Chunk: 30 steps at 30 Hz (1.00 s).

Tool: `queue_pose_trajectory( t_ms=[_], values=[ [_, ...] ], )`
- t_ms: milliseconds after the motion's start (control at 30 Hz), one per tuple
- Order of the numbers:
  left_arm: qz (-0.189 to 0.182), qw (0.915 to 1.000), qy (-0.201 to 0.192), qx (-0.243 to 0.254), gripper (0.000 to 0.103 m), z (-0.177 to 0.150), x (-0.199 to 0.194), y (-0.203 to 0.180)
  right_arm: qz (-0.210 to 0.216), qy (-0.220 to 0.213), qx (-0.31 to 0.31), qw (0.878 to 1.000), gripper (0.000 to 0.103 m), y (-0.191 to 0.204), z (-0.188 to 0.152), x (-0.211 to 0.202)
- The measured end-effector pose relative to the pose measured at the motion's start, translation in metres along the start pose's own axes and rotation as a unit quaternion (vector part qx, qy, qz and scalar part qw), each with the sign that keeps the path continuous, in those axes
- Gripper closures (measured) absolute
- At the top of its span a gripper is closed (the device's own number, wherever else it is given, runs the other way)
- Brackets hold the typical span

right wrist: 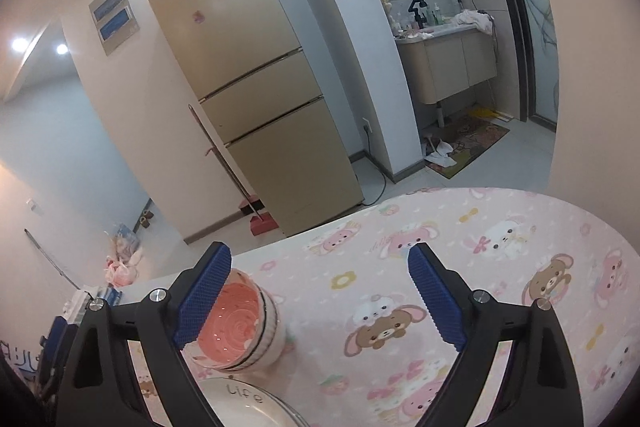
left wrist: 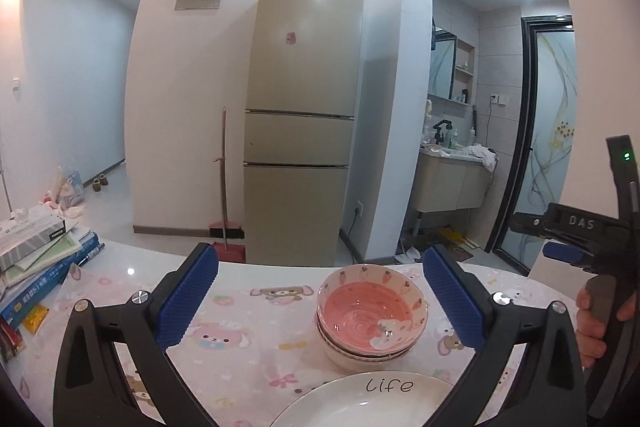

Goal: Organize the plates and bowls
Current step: 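Move both tools up to the pink bowl stack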

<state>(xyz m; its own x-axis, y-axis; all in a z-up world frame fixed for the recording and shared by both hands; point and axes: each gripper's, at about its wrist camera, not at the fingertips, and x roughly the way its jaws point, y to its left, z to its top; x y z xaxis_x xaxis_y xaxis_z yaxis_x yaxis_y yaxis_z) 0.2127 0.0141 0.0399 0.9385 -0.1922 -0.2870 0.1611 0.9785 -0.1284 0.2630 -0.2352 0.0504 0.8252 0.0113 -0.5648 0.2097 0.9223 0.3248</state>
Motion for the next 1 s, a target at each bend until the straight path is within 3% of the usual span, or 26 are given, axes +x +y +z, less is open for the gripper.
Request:
queue_pose_trajectory(
  t_ms=[133, 467, 767, 1000],
  values=[
    [-0.013, 0.9998, 0.008, -0.012, 0.001, -0.003, 0.001, 0.003, -0.010, 0.008, 0.002, 1.000, 0.011, -0.005, 0.003, 0.010],
    [-0.019, 0.9997, 0.009, 0.011, 0.001, -0.008, 0.002, -0.001, -0.030, 0.031, 0.004, 0.999, 0.011, -0.018, -0.003, 0.030],
    [-0.049, 0.9978, 0.029, -0.034, 0.001, -0.009, 0.009, 0.016, -0.037, 0.040, -0.016, 0.998, 0.011, -0.013, -0.011, 0.041],
    [-0.035, 0.9979, 0.041, -0.037, 0.001, -0.013, 0.014, 0.023, -0.035, 0.051, -0.018, 0.998, 0.011, -0.010, -0.015, 0.047]
  ],
)
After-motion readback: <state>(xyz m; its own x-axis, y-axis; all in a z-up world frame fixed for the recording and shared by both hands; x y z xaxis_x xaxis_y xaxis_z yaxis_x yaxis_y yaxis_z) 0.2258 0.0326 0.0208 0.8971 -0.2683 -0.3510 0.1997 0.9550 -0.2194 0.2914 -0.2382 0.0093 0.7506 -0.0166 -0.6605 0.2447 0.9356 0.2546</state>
